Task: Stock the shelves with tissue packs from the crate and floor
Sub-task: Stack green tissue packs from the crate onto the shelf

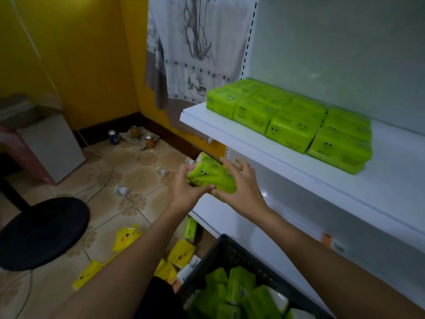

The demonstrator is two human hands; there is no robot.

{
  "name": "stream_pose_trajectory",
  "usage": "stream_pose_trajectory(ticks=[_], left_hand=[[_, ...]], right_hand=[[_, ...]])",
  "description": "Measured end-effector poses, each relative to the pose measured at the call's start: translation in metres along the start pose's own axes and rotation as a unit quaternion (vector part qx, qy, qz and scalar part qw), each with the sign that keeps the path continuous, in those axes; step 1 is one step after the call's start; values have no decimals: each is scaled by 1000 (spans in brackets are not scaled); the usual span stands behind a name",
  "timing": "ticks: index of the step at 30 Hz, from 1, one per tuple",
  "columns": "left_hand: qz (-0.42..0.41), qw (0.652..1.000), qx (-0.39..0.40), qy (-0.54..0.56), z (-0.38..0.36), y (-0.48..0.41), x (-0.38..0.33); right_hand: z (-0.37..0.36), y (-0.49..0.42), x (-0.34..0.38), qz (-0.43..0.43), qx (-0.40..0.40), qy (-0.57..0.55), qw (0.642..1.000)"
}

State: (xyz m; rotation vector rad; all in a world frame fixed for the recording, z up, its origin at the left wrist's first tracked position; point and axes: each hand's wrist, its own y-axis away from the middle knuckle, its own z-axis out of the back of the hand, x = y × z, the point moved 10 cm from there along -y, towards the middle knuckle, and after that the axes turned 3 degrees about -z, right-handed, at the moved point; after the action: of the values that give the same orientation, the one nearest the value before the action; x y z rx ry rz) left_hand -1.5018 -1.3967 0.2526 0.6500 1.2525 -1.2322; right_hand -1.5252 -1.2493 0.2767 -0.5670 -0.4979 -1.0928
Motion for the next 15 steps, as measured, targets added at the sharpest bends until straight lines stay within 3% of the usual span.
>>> stream_pose_trajectory(ticks=[2,6,10,15], left_hand=[[-2,998,-26,65,9,-10,-17],[-27,996,-36,77,13,-38,-42],[-58,996,-42,62,4,-74,-69],[-102,993,14,-61,-19,-131,-100]], right_hand=[[12,-2,-1,-30,5,-31,999],[45,-21,8,-50,-21,-183,982],[96,-48,20,-16,-117,-161,980],[142,-95,6,-27,-201,-92,975]])
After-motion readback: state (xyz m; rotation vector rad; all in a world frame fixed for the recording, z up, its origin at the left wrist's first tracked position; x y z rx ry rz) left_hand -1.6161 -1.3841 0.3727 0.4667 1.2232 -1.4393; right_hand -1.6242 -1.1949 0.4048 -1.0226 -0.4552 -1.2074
